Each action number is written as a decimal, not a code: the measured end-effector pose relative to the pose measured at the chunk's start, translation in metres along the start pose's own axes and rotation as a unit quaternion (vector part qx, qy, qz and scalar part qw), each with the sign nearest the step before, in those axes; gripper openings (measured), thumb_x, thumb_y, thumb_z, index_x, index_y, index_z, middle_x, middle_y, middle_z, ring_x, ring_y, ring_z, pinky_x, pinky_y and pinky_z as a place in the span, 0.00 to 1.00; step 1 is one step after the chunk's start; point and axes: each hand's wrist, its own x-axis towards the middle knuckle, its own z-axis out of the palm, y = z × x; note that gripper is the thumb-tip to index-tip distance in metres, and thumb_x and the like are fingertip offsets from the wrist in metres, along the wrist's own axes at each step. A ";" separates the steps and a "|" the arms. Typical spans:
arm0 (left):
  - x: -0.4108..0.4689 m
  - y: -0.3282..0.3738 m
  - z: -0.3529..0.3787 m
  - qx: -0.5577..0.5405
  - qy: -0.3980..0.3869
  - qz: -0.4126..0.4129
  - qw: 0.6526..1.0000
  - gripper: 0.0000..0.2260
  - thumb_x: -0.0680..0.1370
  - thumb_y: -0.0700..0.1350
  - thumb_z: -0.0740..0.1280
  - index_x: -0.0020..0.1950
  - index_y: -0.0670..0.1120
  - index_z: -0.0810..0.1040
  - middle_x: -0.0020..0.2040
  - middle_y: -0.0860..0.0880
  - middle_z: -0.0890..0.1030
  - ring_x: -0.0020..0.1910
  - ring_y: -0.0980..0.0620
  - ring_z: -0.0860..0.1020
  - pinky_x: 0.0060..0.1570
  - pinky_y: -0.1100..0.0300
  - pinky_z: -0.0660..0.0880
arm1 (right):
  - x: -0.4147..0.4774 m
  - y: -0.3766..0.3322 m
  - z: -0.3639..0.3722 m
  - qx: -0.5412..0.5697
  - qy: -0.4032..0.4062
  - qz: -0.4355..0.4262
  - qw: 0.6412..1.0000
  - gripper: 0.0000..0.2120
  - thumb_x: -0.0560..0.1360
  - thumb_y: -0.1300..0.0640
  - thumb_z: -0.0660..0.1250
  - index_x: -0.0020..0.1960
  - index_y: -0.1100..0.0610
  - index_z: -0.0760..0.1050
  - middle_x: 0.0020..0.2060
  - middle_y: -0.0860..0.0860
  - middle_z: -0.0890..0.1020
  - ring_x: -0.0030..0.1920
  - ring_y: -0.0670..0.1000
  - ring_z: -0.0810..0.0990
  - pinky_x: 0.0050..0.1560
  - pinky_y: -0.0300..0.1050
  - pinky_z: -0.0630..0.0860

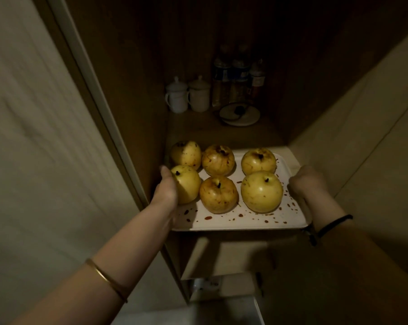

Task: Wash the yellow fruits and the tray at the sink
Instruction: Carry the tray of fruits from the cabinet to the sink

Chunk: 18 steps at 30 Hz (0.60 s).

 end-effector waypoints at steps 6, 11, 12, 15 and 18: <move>-0.030 -0.004 -0.002 0.016 0.014 -0.005 1.000 0.33 0.79 0.66 0.47 0.76 0.46 0.61 0.72 0.40 0.67 0.69 0.41 0.67 0.70 0.45 0.62 | -0.022 0.012 0.001 -0.109 0.014 0.016 0.994 0.04 0.78 0.57 0.60 0.46 0.57 0.68 0.40 0.56 0.73 0.46 0.56 0.75 0.43 0.47 0.73; -0.042 -0.010 -0.007 0.024 0.010 -0.034 0.999 0.31 0.80 0.64 0.48 0.77 0.45 0.58 0.73 0.40 0.64 0.70 0.40 0.65 0.70 0.47 0.60 | -0.034 0.017 0.002 -0.152 0.016 0.010 0.988 0.06 0.78 0.57 0.59 0.43 0.57 0.69 0.37 0.54 0.71 0.42 0.55 0.73 0.42 0.46 0.71; -0.041 -0.011 -0.008 0.022 0.013 -0.036 0.999 0.31 0.81 0.63 0.48 0.77 0.45 0.58 0.73 0.41 0.64 0.71 0.40 0.64 0.70 0.47 0.59 | -0.036 0.018 0.002 -0.158 0.016 0.005 0.987 0.06 0.78 0.57 0.58 0.43 0.57 0.69 0.37 0.54 0.71 0.42 0.55 0.73 0.41 0.46 0.70; -0.046 -0.010 -0.010 0.023 0.017 -0.026 0.999 0.31 0.80 0.63 0.48 0.76 0.45 0.60 0.73 0.41 0.65 0.70 0.40 0.65 0.71 0.45 0.59 | -0.043 0.022 0.004 -0.165 0.016 0.002 0.986 0.05 0.78 0.58 0.59 0.43 0.57 0.69 0.39 0.54 0.72 0.42 0.54 0.73 0.40 0.46 0.70; -0.044 -0.010 -0.015 0.002 0.001 -0.020 1.000 0.29 0.81 0.62 0.49 0.75 0.45 0.62 0.71 0.41 0.68 0.69 0.41 0.68 0.70 0.45 0.63 | -0.048 0.026 0.008 -0.136 0.001 -0.001 0.991 0.06 0.78 0.59 0.59 0.42 0.57 0.68 0.37 0.54 0.72 0.41 0.54 0.73 0.39 0.46 0.70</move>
